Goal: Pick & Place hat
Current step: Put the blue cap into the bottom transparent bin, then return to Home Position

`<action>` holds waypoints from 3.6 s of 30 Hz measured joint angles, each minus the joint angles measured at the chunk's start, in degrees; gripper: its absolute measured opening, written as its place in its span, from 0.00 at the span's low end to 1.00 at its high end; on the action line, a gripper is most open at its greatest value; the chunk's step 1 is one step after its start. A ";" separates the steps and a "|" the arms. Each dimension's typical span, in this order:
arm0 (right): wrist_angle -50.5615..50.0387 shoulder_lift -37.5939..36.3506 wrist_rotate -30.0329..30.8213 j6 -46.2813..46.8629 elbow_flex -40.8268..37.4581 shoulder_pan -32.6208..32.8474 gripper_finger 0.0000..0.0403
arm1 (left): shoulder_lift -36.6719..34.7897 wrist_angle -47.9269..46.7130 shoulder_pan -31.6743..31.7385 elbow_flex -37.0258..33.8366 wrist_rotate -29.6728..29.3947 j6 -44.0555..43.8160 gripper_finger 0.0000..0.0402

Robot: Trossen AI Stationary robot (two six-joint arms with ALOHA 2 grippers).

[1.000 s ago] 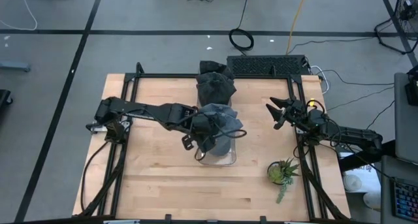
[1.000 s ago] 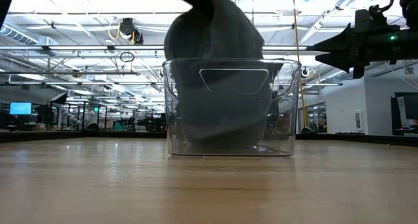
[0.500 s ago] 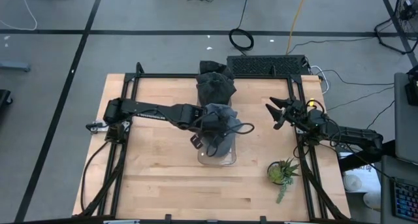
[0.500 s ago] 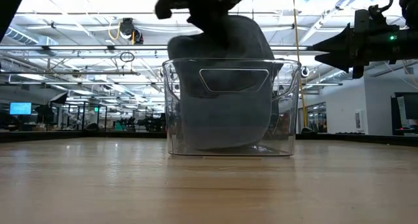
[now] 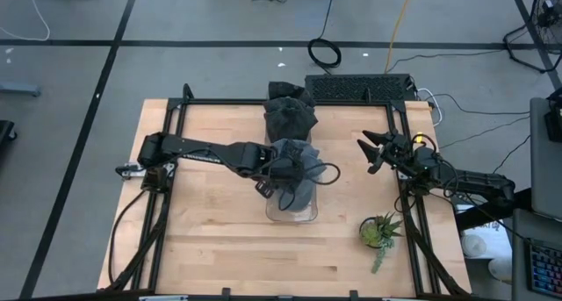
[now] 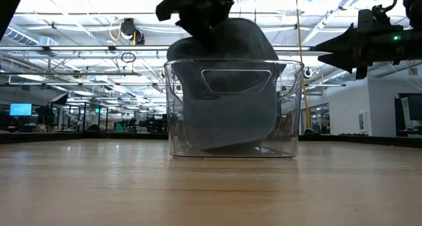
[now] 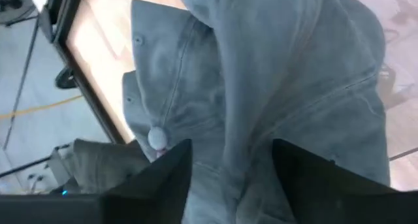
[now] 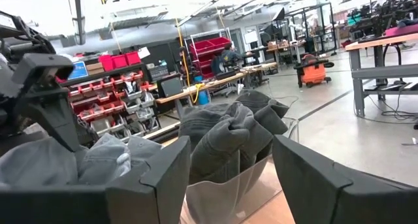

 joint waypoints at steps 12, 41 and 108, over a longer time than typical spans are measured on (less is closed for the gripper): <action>0.00 -0.04 0.04 0.00 0.00 0.00 0.51 | -5.94 -0.07 -6.40 0.07 5.38 -4.87 0.79; -0.11 1.09 0.04 0.00 0.00 0.00 0.51 | 4.98 12.59 0.30 -0.42 10.95 -11.21 0.02; 0.00 1.36 0.04 -0.02 0.02 0.00 0.51 | -76.77 44.58 25.93 -80.32 21.85 -38.97 0.01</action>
